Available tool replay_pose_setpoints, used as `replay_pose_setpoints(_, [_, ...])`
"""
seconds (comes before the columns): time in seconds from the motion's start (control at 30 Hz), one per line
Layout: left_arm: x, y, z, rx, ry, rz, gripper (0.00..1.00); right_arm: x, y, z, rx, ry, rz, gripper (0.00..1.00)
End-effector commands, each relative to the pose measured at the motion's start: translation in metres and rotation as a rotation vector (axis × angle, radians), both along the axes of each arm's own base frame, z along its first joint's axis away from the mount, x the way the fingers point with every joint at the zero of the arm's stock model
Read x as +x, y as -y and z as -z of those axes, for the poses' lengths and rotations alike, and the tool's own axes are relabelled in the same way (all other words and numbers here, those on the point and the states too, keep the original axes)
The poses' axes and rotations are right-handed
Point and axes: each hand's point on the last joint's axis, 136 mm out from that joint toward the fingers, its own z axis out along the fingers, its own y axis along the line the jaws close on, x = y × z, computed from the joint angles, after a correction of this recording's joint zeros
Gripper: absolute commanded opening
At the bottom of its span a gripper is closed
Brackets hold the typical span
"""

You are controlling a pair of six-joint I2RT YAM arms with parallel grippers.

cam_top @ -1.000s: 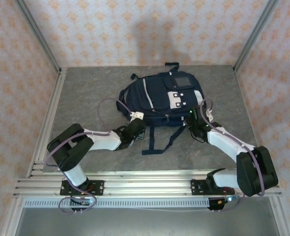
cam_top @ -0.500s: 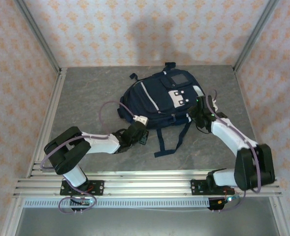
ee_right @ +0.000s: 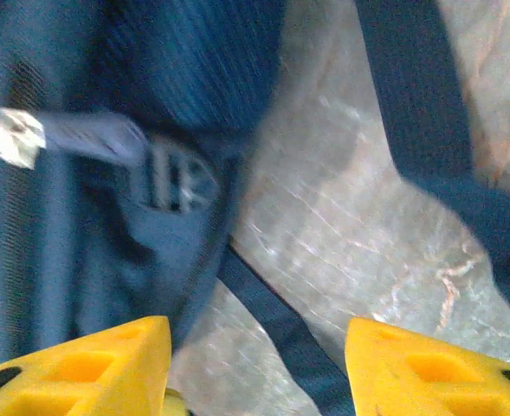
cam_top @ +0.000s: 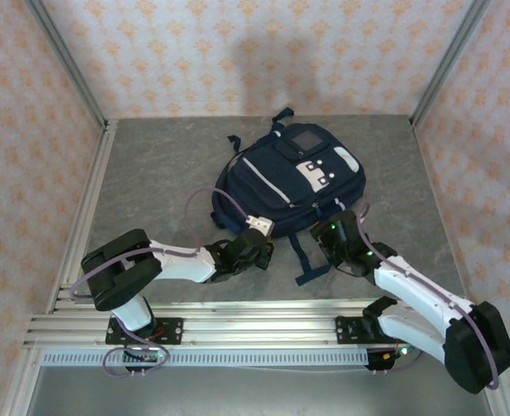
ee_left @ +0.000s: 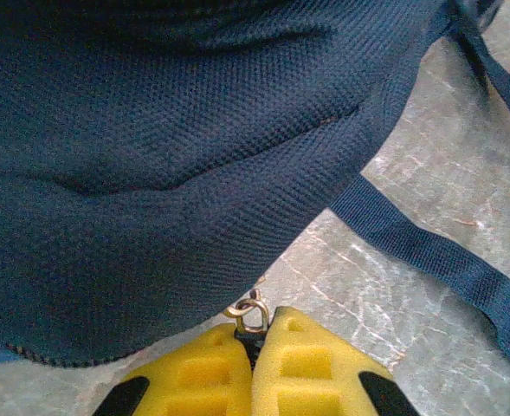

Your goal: Pack the student bag

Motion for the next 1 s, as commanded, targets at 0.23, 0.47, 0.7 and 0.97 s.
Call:
replay_pose_setpoints(0.23, [-0.010,0.014,-0.007,-0.056,-0.010,0.008,0.00,0.038,-0.033,0.012,0.190,0.108,0.127,0.59])
replay_pose_setpoints(0.47, [-0.011,0.024,-0.011,-0.071,-0.023,0.025,0.00,0.063,-0.047,0.014,0.235,0.200,0.125,0.58])
replay_pose_setpoints(0.7, [-0.010,0.032,-0.013,-0.078,-0.032,0.036,0.00,0.077,-0.055,0.035,0.297,0.242,0.152,0.33])
replay_pose_setpoints(0.97, [-0.004,0.019,-0.010,0.002,-0.007,-0.002,0.00,0.070,-0.046,0.065,0.307,0.242,0.188,0.00])
